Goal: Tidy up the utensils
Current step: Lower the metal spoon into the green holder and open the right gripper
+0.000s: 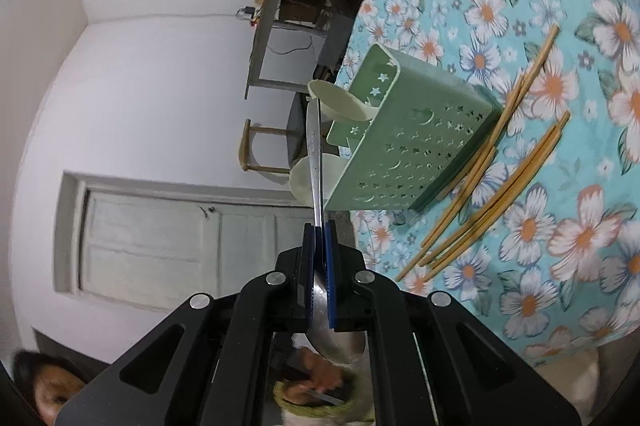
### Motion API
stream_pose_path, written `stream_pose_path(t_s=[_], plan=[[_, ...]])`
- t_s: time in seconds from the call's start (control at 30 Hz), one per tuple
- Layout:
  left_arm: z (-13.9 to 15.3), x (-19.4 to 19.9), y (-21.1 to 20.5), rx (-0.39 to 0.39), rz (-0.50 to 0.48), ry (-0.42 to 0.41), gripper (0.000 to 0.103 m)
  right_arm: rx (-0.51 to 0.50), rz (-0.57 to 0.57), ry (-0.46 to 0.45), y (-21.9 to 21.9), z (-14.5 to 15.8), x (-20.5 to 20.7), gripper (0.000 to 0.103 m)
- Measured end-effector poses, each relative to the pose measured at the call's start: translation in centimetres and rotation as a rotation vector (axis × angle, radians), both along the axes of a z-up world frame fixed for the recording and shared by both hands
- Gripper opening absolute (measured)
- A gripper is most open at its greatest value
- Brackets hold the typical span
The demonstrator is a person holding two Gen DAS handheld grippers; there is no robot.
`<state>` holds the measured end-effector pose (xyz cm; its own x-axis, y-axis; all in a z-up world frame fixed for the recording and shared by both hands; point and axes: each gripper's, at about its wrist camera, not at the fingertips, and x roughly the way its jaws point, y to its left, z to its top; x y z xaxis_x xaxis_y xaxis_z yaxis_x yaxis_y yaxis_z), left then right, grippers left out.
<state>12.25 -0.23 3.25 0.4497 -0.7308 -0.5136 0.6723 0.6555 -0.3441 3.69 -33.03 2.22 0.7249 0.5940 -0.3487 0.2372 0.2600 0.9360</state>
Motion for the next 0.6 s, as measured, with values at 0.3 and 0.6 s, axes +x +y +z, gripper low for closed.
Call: stream_pose_path(t_s=[0.3,0.6], plan=[[-1.0,-0.7,-1.3,-0.005,-0.050,0.026,0.042,0.374,-0.103,0.067,-0.7,-3.9,2.5,0.005],[-1.2,-0.8,-1.4,-0.002,-0.046,0.027,0.042,0.522,-0.195,0.083,-0.2,-5.5,2.2,0.005]])
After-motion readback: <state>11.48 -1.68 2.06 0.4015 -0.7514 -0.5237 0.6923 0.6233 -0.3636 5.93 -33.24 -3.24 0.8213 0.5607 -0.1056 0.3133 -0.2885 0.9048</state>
